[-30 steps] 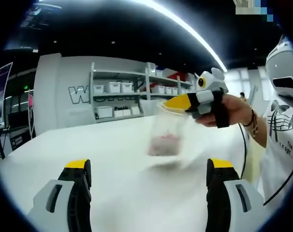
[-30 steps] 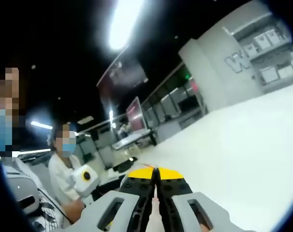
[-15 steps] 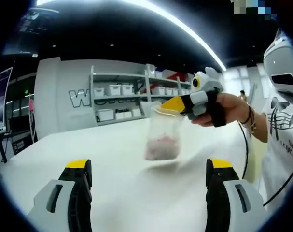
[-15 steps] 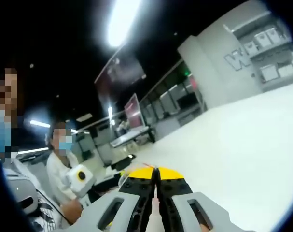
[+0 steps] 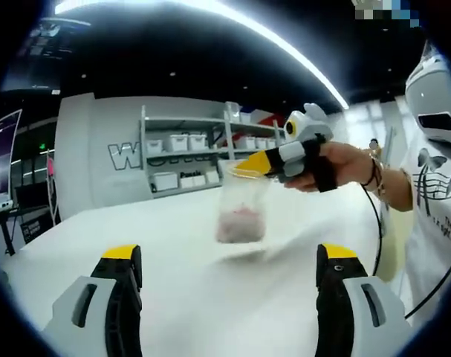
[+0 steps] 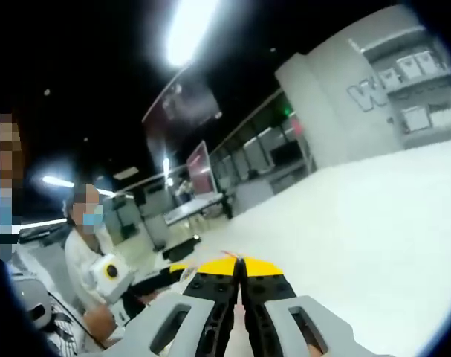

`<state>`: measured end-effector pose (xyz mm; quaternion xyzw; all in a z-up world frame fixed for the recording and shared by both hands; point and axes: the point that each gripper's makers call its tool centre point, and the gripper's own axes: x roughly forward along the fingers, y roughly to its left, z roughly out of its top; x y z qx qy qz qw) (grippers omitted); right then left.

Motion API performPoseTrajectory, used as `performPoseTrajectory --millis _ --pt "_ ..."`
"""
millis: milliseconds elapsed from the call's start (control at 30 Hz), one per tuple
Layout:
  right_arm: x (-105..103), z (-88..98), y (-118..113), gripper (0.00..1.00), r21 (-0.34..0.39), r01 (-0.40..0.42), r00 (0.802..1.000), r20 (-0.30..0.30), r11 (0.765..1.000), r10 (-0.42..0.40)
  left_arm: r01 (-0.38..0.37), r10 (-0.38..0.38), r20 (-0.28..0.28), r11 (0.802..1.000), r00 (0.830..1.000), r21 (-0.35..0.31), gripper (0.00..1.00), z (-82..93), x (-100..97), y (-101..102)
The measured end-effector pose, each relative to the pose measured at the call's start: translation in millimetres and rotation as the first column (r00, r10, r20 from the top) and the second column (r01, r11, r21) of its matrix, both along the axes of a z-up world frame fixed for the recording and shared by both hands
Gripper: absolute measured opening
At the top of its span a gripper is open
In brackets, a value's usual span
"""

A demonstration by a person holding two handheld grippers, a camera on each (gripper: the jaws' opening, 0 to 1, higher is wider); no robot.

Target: Open the resealable bag by pulling the two sides of the seal apart until the entire bag opening is separated and visibly accessible.

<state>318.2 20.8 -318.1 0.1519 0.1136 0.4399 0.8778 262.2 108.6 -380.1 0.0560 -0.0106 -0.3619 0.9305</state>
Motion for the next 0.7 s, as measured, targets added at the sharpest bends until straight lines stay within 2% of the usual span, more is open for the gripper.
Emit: performPoseTrajectory --millis 200,700 --pt "14.3 4.6 -2.3 0.0 -0.027 0.016 1.0 0.017 1.0 -0.015 -0.001 0.001 0.007 1.0 1.0 0.004 0.96 2.7 -0.3 1.0" --pt "46.6 3.6 -12.7 0.0 -0.031 0.059 0.998 -0.008 0.998 -0.059 0.006 -0.006 0.016 1.0 1.0 0.026 0.95 3.3 -0.9 0.3"
